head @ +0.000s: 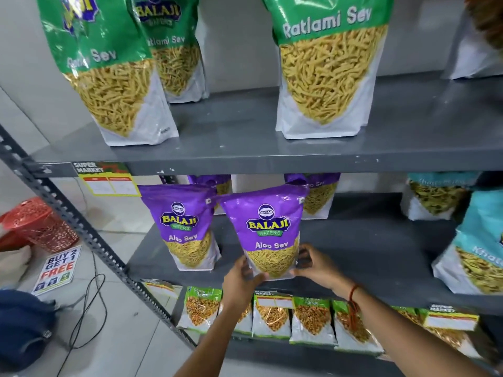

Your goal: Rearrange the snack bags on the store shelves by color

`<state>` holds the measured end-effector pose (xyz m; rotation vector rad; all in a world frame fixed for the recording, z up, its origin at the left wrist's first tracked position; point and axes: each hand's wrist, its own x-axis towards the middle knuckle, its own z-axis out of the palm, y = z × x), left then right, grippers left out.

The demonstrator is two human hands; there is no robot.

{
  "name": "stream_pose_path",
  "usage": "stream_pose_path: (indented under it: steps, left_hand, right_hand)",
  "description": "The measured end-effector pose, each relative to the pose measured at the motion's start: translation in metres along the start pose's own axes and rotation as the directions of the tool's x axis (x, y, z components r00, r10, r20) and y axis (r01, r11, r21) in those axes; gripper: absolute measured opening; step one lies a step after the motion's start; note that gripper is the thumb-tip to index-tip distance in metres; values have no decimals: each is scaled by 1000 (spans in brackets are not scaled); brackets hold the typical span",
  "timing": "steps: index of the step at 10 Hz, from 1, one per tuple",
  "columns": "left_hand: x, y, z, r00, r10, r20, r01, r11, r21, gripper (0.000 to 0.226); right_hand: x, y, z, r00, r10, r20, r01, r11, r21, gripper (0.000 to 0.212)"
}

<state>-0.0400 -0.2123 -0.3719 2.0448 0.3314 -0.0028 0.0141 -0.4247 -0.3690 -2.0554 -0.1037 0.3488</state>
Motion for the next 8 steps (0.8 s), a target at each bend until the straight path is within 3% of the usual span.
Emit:
stream_pose_path:
  steps: [2,4,7,8]
  left_hand:
    - [3,17,44,989,74,129,-76,997,16,50]
    - [-2,37,66,972,117,202,-117,993,-10,48]
    - [-5,37,60,972,134,192,-140,990,19,55]
    - [-14,38,51,977,155,143,-154,988,-15,51]
  right_hand:
    - [-29,27,-42,985,55,-167,-56,998,-4,47]
    - [-44,42,-62,974,94,-208,-86,995,47,50]
    - [-54,43,-53,973,90,-214,-58,987,152,65]
    - [-62,39,-48,955,83,-285,-24,979,204,72]
